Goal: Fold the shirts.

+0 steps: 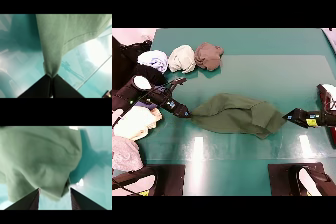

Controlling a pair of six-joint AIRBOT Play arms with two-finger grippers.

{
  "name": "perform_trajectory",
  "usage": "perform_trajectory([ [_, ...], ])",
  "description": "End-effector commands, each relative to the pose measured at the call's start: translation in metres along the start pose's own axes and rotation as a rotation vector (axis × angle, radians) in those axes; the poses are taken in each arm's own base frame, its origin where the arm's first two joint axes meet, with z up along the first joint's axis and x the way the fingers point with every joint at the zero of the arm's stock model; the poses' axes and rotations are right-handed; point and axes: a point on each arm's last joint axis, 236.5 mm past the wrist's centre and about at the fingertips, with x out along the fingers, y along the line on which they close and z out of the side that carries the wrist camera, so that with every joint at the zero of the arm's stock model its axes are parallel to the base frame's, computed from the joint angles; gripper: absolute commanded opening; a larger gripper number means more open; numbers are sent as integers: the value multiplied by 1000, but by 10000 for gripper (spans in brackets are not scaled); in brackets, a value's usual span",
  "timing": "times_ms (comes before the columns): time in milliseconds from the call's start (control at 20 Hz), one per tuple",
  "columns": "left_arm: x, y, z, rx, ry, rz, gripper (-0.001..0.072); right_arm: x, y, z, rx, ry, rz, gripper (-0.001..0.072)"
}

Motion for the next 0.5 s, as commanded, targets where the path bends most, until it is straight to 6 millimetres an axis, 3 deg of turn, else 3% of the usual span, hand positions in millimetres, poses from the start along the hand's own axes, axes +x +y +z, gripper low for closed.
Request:
perform_trajectory([
  [0,0,-1,-1,1,3,-1,22,-5,3,20,17,-85,37,431],
  [50,0,-1,-1,1,3,-2,22,-5,3,21,17,-91,35,427],
  [100,0,-1,-1,1,3,-2,22,-5,3,22,17,-92,36,342],
  [150,0,-1,-1,1,5,-3,22,-5,3,20,17,-87,36,309],
  [450,-1,-4,-7,1,29,-17,22,-4,-12,3,11,-15,-29,324],
])
